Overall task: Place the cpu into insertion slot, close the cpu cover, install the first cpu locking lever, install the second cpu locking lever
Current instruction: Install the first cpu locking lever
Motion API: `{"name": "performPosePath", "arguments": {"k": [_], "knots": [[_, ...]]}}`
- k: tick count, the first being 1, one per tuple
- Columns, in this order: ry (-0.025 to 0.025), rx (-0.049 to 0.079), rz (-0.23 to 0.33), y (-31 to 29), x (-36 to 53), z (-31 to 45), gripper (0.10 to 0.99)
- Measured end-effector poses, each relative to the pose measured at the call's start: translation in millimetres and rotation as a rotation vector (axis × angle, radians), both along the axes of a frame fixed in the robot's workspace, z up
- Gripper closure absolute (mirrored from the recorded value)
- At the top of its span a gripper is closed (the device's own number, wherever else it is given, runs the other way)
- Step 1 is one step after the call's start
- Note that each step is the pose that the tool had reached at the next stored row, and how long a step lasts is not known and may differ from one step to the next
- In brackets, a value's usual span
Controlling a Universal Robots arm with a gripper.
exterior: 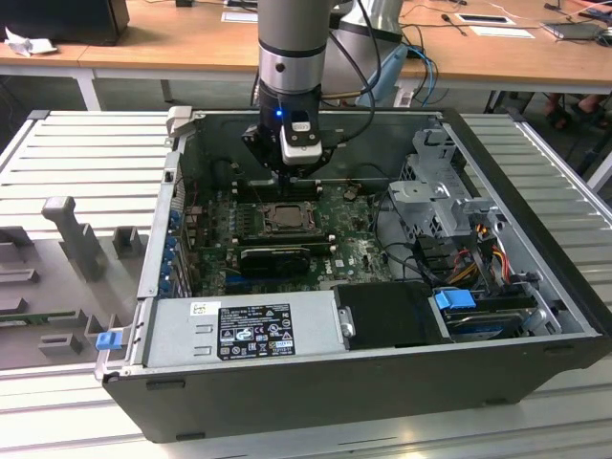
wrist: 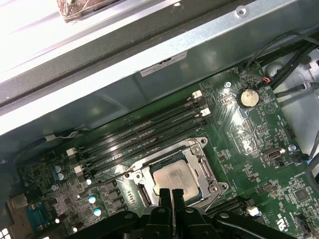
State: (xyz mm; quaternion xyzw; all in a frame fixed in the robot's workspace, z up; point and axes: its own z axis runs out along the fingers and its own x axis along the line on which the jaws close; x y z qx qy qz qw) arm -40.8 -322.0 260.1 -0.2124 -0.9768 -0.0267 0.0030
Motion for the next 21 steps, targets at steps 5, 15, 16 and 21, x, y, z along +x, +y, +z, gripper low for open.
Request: {"name": "performPosePath", "arguments": {"k": [5,15,16,21], "knots": [[0.0000,0.000,0.000,0.0,-1.1,0.0,0.929],[0.0000,0.000,0.000,0.0,-3.1,0.0,0.929],[0.0000,0.000,0.000,0.0,-3.2,0.0,0.929],[0.0000,0.000,0.000,0.0,-4.3,0.0,0.929]]}}
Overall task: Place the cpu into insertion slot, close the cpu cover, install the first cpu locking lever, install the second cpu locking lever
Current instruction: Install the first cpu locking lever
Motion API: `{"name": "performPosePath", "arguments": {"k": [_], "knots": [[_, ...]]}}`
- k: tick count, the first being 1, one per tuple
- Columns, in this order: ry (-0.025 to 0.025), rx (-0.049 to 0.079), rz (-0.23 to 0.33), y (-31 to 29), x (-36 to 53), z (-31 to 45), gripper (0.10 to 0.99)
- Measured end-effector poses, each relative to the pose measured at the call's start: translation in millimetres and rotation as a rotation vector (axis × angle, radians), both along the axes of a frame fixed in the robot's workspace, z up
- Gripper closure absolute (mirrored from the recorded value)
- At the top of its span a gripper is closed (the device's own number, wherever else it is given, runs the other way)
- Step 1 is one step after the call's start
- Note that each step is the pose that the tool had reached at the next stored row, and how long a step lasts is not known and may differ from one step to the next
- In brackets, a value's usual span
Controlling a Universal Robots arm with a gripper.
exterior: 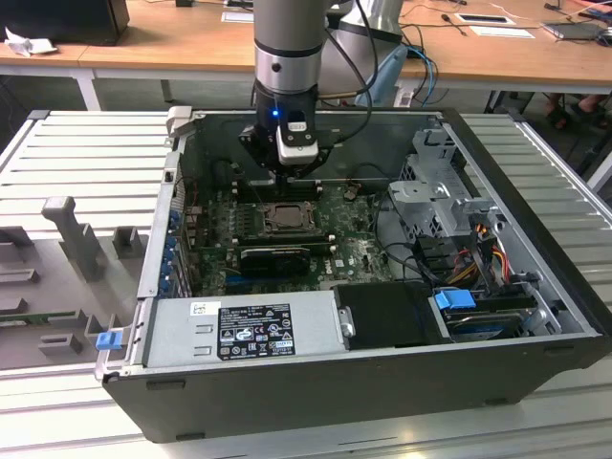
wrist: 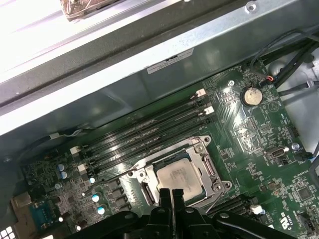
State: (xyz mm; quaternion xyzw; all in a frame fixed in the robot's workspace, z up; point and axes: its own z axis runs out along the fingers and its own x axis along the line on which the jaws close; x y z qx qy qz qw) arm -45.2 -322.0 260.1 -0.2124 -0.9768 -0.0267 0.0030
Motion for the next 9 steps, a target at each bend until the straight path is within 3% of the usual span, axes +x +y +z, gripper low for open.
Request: {"name": "performPosePath", "arguments": {"k": [9], "knots": [[0.0000,0.000,0.000,0.0,-1.6,0.0,0.929]]}}
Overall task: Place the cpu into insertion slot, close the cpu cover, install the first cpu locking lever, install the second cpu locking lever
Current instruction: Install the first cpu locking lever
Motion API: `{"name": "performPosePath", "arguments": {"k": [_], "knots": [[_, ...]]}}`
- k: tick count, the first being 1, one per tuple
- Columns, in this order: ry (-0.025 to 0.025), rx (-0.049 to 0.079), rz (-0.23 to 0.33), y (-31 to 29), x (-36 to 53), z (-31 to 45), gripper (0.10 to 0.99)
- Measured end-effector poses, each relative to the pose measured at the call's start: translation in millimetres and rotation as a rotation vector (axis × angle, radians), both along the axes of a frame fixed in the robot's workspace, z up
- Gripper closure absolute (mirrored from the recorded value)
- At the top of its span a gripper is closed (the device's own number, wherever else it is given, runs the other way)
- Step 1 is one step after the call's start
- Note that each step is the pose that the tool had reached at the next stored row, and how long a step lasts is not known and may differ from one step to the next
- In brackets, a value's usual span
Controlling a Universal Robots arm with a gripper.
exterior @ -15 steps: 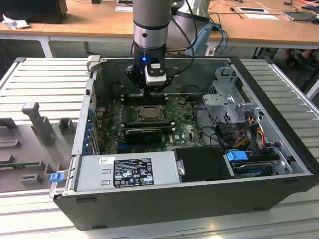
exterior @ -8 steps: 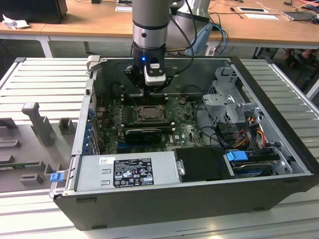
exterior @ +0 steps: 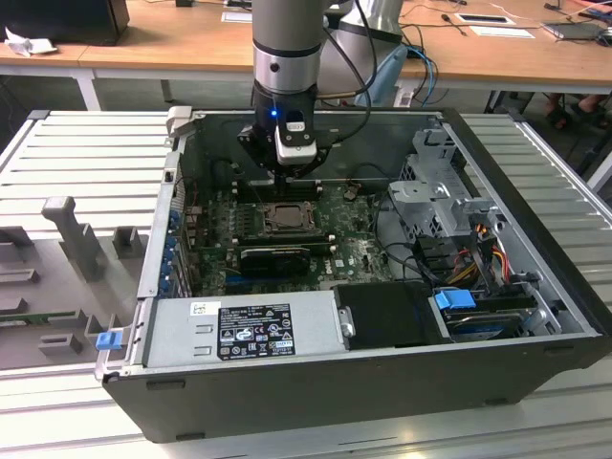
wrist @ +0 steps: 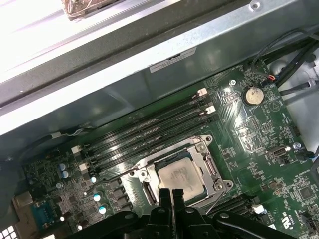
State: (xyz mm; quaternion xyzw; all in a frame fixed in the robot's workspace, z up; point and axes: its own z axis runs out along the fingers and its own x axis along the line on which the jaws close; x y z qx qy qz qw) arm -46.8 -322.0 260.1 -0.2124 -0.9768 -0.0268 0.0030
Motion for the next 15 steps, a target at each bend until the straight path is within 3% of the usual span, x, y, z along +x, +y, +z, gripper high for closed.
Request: {"name": "performPosePath", "arguments": {"k": [15], "knots": [[0.0000,0.000,0.000,0.0,-4.4,0.0,0.929]]}}
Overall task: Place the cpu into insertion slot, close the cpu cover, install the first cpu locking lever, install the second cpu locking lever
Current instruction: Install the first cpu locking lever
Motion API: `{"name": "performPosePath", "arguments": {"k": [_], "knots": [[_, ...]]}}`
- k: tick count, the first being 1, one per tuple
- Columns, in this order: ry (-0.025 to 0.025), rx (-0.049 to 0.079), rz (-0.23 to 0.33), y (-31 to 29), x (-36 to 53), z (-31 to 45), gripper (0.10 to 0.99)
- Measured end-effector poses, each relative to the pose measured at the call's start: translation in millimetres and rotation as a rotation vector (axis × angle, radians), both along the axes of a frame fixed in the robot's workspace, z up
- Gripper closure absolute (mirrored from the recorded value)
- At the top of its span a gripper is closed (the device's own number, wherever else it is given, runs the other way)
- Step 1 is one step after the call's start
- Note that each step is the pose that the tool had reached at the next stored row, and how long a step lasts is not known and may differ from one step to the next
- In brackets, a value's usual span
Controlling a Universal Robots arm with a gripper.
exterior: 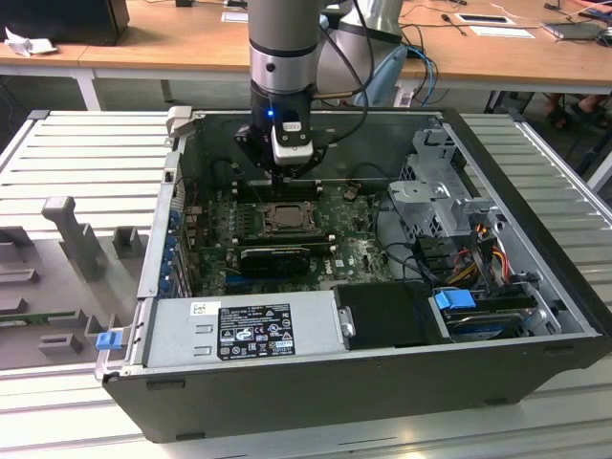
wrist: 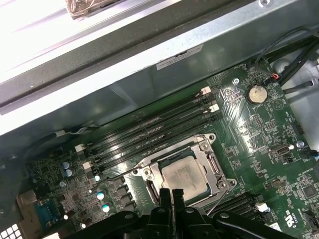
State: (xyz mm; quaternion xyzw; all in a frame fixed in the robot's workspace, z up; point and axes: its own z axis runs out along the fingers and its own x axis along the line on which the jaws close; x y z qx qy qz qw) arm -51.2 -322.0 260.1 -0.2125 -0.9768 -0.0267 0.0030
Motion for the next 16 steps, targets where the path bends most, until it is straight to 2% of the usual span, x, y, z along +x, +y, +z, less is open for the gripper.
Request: {"name": "performPosePath", "arguments": {"k": [16], "knots": [[0.0000,0.000,0.000,0.0,-10.0,0.0,0.929]]}}
